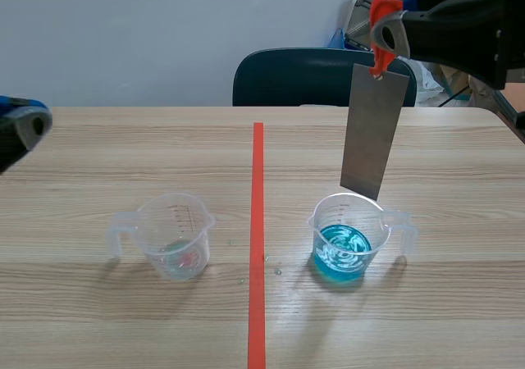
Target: Do the redox reaction experiment
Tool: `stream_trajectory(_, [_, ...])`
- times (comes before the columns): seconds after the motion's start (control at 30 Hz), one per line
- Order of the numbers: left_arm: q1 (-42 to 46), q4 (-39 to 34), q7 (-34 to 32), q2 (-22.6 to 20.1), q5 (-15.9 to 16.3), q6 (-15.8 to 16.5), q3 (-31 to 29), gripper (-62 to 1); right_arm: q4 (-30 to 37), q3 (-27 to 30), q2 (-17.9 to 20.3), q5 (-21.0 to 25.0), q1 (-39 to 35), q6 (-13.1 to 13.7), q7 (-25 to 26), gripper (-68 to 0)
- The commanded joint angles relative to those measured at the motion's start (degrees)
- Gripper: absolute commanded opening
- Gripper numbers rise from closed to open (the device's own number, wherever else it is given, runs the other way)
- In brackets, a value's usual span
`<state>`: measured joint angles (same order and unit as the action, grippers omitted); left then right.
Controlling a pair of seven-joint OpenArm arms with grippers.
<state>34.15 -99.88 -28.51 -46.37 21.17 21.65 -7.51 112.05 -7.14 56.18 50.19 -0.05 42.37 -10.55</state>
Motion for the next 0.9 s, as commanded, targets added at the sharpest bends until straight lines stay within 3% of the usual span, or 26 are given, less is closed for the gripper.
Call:
stream_trajectory(0.0, [-2.45,-0.57,0.17,0.61,0.5,0.13,3.23,-58.0,0.79,0.55,0.28,0.61,0.04,0.35,0.63,-66.9])
stream_trajectory(0.27, [-17.07,-0.46,8.87,6.16,-0.24,-2.21,19.37,-58.0,0.79,0.55,0.28,0.61,0.04,0.35,0.63,-66.9])
stream_trajectory(0.4, [-22.82,1.46,13.0,11.54,-4.17,-3.1,24.92,-58.0,0.79,0.55,0.28,0.61,0.04,0.35,0.63,-66.9])
stream_trajectory(0.63, [-29.73,9.81,15.52,21.27,-10.12,-3.08,30.12,-58.0,0.79,0.55,0.28,0.61,0.04,0.35,0.63,-66.9])
stream_trajectory(0.87, [-33.9,17.27,15.5,27.87,-14.03,-3.08,33.35,-58.0,0.79,0.55,0.28,0.61,0.04,0.35,0.63,-66.9])
